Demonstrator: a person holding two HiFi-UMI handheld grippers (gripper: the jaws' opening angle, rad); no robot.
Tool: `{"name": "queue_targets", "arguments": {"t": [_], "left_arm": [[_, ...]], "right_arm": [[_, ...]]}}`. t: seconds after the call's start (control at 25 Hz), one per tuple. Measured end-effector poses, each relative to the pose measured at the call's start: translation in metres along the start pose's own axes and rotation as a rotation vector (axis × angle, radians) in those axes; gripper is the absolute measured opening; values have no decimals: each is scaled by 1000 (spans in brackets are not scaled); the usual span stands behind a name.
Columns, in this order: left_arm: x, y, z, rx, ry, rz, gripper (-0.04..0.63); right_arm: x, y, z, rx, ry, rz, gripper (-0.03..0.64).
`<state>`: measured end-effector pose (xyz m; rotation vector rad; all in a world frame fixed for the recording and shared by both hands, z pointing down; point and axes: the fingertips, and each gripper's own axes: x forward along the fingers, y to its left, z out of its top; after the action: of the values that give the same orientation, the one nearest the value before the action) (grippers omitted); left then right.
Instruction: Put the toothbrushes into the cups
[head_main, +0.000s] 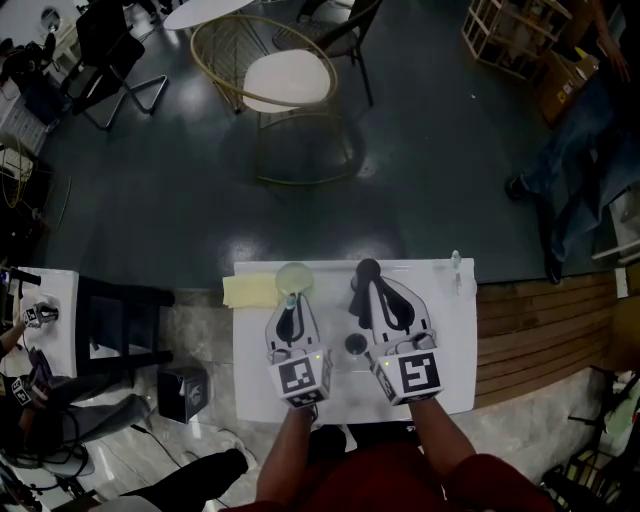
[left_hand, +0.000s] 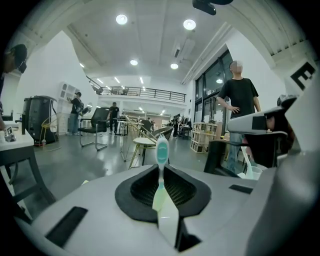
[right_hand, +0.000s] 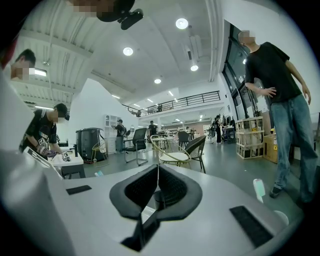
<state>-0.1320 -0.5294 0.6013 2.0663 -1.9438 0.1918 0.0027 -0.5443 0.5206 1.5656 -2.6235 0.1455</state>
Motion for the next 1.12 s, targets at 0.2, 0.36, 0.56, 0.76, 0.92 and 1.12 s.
{"name": "queue_targets", "arguments": {"t": [0.2,0.36,0.56,0.76,0.92,1.12], "left_arm": [[2,0,-2,33,2,2,52],[1,1,-3,35,-5,3,86],[-2,4,-3,63,-12,7,158],[-8,8,2,75,-32,8,175],[-18,8,20,27,-66,10,176],[-33,12,26,59,-78,4,176]], "right_arm": [[2,1,1,-1,4,2,29],[2,4,2,-2,2,2,29],[1,7,5,-4,-3,4,29],[-1,13,9,-6,-12,6,29],[-7,19,17,-12,-27,5,29],[-19,29,33,-21,-57,-1,29]]}}
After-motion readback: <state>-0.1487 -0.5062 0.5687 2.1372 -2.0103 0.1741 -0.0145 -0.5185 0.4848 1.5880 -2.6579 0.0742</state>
